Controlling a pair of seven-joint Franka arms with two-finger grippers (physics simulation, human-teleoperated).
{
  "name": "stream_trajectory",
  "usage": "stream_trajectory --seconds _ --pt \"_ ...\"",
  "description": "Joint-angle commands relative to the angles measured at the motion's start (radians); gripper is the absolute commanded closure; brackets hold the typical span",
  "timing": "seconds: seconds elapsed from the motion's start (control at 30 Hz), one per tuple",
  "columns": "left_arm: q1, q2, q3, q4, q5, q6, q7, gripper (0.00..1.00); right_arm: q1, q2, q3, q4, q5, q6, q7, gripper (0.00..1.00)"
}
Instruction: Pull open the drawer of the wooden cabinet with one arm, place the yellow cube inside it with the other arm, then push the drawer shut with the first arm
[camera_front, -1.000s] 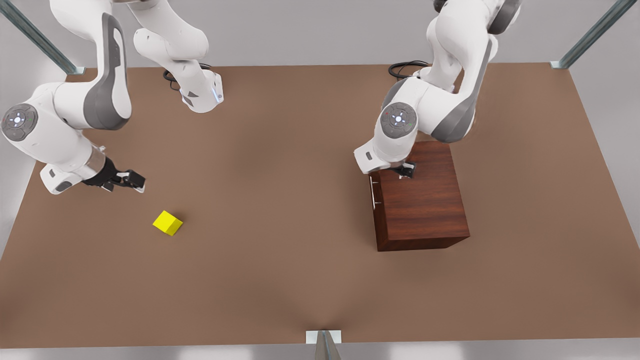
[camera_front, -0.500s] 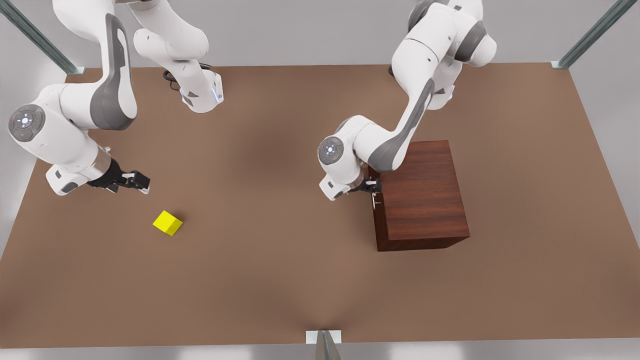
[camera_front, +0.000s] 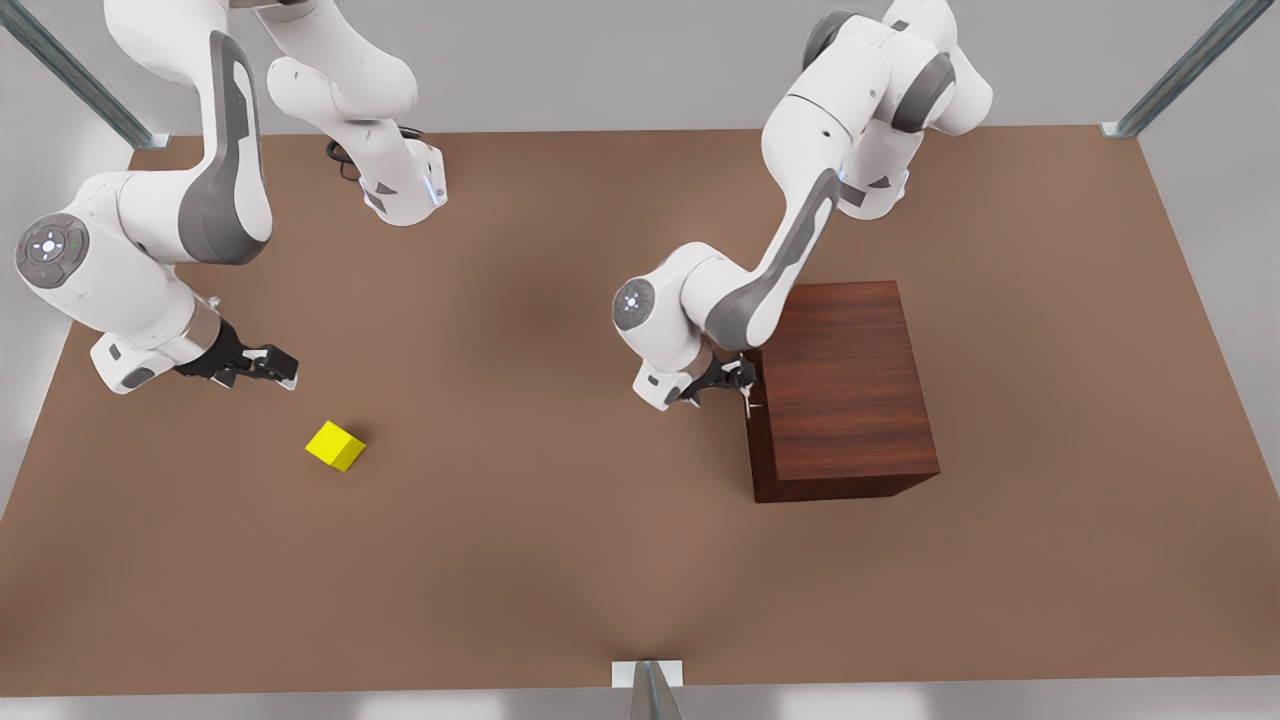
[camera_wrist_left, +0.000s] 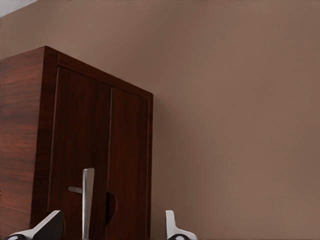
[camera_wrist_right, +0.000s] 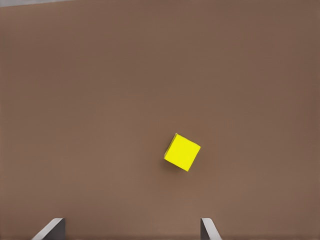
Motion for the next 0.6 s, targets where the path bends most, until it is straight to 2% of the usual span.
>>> stream_trajectory --seconds 0.0,0.57 --pt "0.0 -0.001 0.001 -0.006 0.032 0.002 -0.254 0.0 0.004 -0.001 0.0 0.001 0.0 0.0 0.002 0.0" --pt "-0.02 0.002 0.008 -0.084 0.058 0.021 -0.294 0.0 0.005 0.002 0.002 0.001 -0.013 0.0 0.003 0.0"
